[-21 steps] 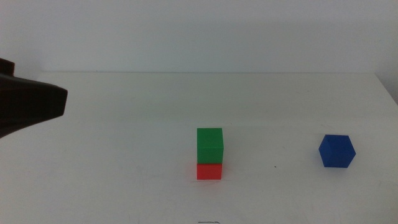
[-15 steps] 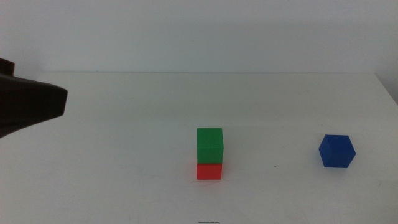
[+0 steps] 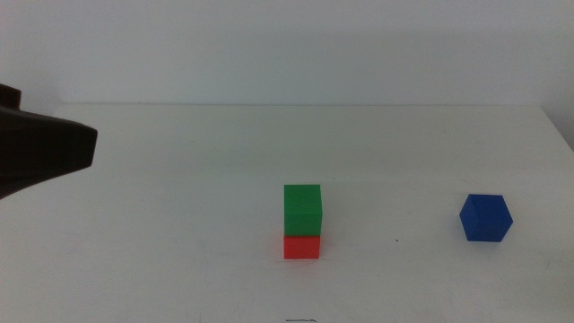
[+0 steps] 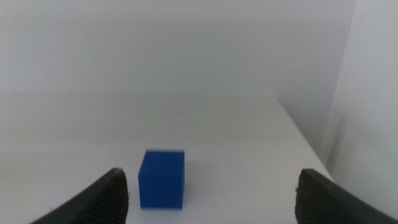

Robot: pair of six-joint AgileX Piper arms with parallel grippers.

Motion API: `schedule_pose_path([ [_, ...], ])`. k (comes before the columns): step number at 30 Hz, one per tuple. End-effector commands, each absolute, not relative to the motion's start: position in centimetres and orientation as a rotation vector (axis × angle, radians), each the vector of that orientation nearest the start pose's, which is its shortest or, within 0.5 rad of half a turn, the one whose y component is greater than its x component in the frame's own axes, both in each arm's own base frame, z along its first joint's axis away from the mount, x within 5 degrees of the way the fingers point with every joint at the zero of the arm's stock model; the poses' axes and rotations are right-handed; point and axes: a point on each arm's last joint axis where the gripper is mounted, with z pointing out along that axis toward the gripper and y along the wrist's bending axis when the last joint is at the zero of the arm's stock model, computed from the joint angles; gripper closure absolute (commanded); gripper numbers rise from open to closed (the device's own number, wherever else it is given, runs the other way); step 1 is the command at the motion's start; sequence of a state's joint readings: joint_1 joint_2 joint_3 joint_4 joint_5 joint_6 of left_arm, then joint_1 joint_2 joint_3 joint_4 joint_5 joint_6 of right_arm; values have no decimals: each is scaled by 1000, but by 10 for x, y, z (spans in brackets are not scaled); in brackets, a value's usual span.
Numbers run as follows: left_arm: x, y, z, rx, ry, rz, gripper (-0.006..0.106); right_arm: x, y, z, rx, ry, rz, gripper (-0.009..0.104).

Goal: Stack red cubes first, then green, then blue cubes in a specific spot.

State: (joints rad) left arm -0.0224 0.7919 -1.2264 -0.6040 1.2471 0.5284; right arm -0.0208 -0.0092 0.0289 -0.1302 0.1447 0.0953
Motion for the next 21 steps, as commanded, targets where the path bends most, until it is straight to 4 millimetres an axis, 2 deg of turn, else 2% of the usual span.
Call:
schedule_pose_path([
  [1,95,-53,460,616,1964,-497,8,54,-2,208,-24,1496,-74,22],
  [7,95,-53,460,616,1965,-496,8,54,-1,212,-74,1451,-120,22],
  [10,95,-53,460,616,1965,-496,8,54,-2,217,-15,1479,-63,22],
  [13,95,-53,460,616,1965,-495,8,56,-3,235,31,1538,-27,22],
  [16,95,-53,460,616,1965,-495,8,67,-3,261,91,1639,25,22],
  [21,95,-53,460,616,1965,-495,8,102,-2,303,149,1896,74,22],
])
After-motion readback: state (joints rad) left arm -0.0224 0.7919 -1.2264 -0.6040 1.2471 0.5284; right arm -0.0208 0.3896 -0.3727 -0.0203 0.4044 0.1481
